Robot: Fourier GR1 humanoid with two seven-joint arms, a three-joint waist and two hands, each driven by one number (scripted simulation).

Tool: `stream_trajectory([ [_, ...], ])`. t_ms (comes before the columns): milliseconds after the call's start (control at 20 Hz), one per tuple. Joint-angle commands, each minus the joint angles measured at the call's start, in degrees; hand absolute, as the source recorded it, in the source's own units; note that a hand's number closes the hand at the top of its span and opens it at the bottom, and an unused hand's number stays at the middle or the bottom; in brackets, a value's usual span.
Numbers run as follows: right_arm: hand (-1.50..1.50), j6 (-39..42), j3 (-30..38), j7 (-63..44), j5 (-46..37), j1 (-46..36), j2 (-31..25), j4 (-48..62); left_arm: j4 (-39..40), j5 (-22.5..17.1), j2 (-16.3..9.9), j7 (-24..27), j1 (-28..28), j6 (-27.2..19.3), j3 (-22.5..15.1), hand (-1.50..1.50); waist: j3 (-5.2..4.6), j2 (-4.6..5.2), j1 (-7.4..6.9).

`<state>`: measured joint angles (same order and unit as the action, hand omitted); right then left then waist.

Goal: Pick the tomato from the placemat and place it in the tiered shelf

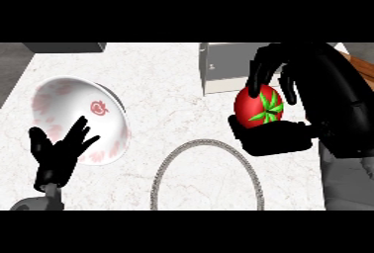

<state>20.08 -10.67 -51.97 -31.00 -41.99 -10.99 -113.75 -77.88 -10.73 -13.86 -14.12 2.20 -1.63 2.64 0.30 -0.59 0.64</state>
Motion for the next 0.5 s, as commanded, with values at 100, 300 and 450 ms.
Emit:
stream_trajectory([
  [100,1.50,4.64,12.15,-4.48,5.17,-13.55,-3.88,6.23,1.97,1.54,2.47,-3.74,3.25,-2.66,-1.37,0.00,-0.35,0.59,-0.58],
  [300,1.50,4.01,15.88,-3.90,6.19,-19.38,-6.31,12.89,1.90,1.29,3.21,-2.47,2.38,-1.75,-1.30,0.00,-0.36,0.58,-0.87],
  [450,1.50,1.37,17.88,0.37,4.38,-21.18,-8.13,19.43,2.10,0.21,-0.15,-2.74,2.38,1.19,0.81,0.00,-0.35,0.71,-1.14],
])
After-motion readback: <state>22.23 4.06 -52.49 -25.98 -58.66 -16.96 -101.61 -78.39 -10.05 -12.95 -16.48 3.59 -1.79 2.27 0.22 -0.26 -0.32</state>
